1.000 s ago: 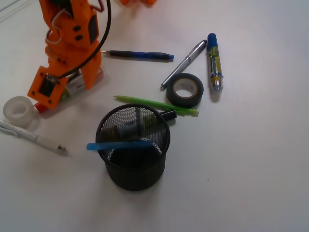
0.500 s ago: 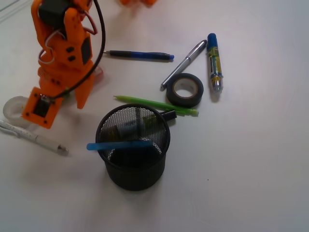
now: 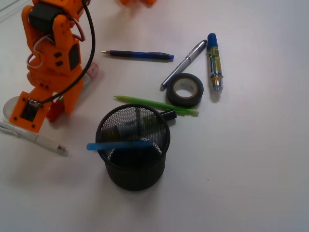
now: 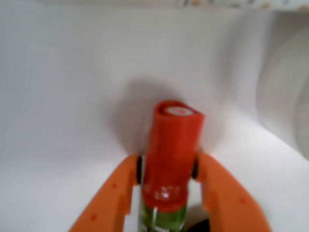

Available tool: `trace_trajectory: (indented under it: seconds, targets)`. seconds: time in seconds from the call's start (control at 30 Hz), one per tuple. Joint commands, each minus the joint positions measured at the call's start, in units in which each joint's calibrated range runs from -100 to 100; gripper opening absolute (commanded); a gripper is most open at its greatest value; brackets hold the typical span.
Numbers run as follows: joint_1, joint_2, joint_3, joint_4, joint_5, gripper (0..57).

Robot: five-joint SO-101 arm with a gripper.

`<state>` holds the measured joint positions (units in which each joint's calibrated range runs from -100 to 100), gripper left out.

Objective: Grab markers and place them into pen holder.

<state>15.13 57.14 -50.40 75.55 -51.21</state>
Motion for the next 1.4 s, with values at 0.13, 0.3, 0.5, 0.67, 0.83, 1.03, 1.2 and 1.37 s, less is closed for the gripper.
trace_trajectory:
  seconds: [0.13,0.3,0.5,0.67,0.83,1.03,1.2,1.37]
  targets:
    - [-0.4,-0.2,-3.9,0.0,2.5,0.3]
    - [-0.9,-1.1,-5.8,0.2,5.3,0.3]
    - [-2.8,-5.8,-20.7,11.3,6.6,0.3]
    - [-6.1,-10.6,-39.0,18.3,3.6,0.3]
    - [-11.7,-13.1,-48.5,13.2,0.0,0.3]
    - [-19.2,-12.2,-47.9,-8.6,-0.5,0.3]
    - [-22.0,-6.0,-48.1,-23.1,0.0,0.3]
    - [-21.7,0.4,-48.5,-31.6,1.5,0.3]
